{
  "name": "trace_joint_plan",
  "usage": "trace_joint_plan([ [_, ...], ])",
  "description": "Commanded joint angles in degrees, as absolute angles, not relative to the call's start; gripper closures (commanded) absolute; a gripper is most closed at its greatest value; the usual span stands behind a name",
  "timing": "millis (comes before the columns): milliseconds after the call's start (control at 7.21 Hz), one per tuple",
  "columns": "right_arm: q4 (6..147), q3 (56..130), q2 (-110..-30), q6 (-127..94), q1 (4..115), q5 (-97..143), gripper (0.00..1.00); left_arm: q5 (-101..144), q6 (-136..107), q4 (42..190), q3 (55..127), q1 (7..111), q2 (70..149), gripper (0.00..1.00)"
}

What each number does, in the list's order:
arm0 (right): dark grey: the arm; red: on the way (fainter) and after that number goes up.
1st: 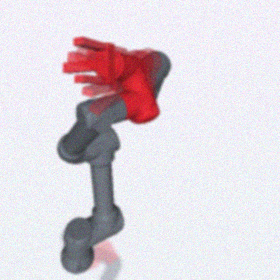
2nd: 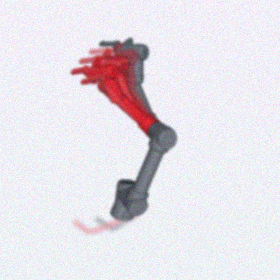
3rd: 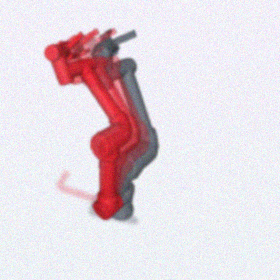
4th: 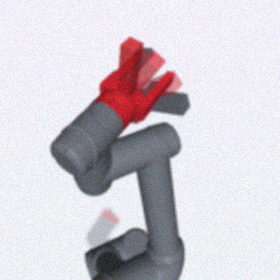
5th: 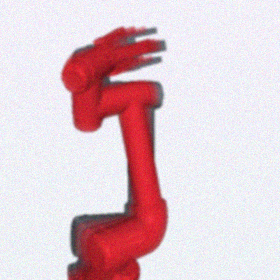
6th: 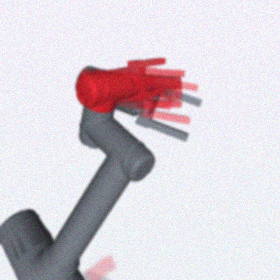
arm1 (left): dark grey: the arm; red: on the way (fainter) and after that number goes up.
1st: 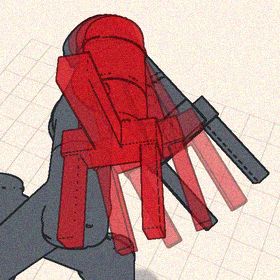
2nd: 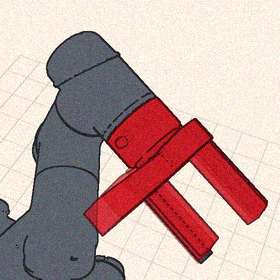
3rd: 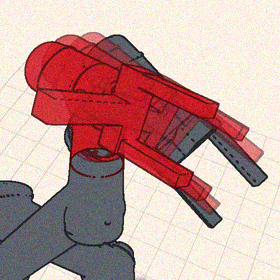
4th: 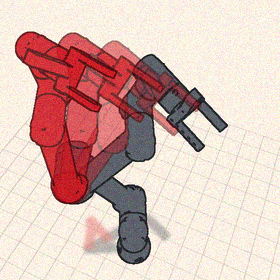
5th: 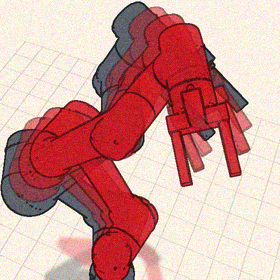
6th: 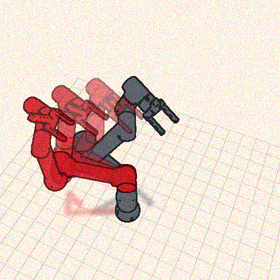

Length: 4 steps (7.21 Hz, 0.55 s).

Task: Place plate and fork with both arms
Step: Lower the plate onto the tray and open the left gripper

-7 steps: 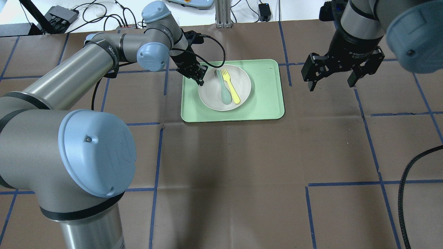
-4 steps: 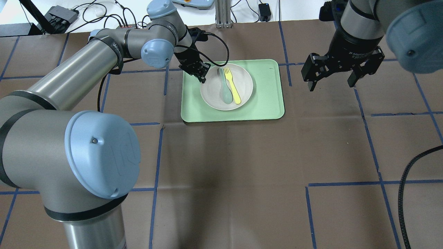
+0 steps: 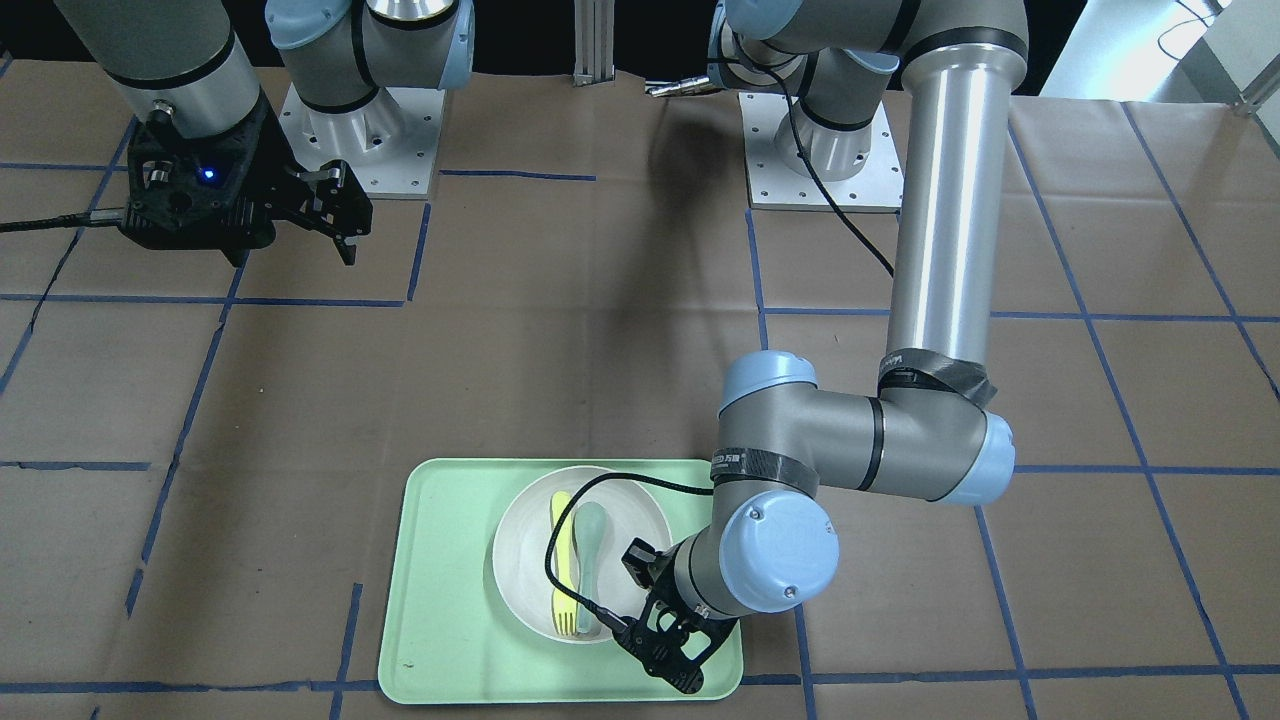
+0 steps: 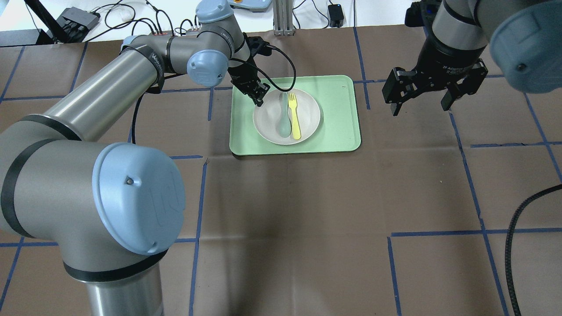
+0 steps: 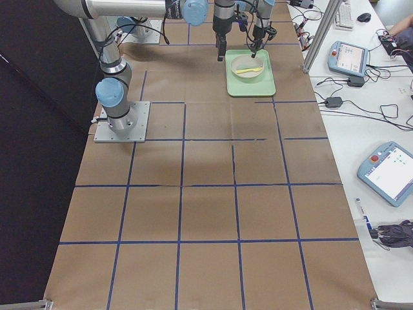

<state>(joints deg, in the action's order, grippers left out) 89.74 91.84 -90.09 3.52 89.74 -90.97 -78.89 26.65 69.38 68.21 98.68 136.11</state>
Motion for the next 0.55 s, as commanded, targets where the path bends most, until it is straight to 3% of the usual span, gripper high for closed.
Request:
trace_joint_plan([
  [0,89.74,91.85,-90.09,3.52,89.74,-90.97,0.0,-80.85,28.99,69.35,67.07,99.4,136.23,0.61],
  [139,89.74,91.85,-90.09,3.52,89.74,-90.97,0.0,-80.86,29.0,69.26,66.8,99.4,136.58,0.5],
  [277,89.74,91.85,-90.09,3.52,89.74,-90.97,0.0,-80.77,28.92,69.26,66.71,99.4,136.58,0.21],
  [416,89.74,91.85,-90.09,3.52,89.74,-90.97,0.0,-80.86,28.74,70.65,66.19,99.32,135.62,0.0],
])
